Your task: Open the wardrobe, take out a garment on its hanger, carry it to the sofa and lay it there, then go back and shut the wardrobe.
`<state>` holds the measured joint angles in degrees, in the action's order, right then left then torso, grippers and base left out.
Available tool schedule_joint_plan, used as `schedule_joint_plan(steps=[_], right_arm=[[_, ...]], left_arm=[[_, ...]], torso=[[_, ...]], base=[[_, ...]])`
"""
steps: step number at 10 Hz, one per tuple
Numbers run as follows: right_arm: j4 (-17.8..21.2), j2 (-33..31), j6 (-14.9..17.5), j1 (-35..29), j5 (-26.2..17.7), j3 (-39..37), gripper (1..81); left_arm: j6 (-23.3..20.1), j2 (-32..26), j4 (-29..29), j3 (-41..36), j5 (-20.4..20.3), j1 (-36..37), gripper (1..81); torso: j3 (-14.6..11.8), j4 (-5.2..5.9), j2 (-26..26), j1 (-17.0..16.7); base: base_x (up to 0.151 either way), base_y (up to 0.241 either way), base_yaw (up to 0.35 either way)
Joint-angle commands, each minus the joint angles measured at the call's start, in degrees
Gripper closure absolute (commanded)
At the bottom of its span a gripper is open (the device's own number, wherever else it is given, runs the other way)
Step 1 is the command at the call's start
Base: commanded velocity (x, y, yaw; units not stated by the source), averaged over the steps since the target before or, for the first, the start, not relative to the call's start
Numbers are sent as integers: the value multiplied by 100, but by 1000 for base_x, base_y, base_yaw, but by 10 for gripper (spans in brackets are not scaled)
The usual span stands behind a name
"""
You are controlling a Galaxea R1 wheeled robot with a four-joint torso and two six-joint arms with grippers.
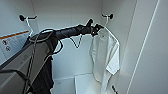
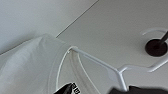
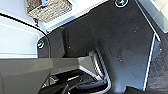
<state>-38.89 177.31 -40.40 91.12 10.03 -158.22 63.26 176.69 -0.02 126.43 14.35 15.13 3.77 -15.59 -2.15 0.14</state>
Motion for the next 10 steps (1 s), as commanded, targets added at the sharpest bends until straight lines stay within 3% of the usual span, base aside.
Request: schedule_joint_plan(steps=[1, 8, 9, 10], right_arm=[[-14, 26, -29, -204, -186, 38, 10], [-14, 26, -29, -204, -178, 38, 10], [-14, 26, -29, -204, -186, 47, 10], [-14, 26, -29, -195, -186, 47, 10]], left_arm=[[29, 42, -24, 58, -213, 1242, 10], [20, 297, 20, 216, -213, 1181, 10], [11, 385, 38, 321, -213, 1163, 10], [11, 394, 38, 321, -222, 1163, 10]], torso=[[0, 0, 0, 0], [0, 0, 0, 0], [0, -367, 0, 0], [0, -9, 0, 0]], base=[[0, 0, 0], [0, 0, 0], [0, 0, 0], [0, 0, 0]])
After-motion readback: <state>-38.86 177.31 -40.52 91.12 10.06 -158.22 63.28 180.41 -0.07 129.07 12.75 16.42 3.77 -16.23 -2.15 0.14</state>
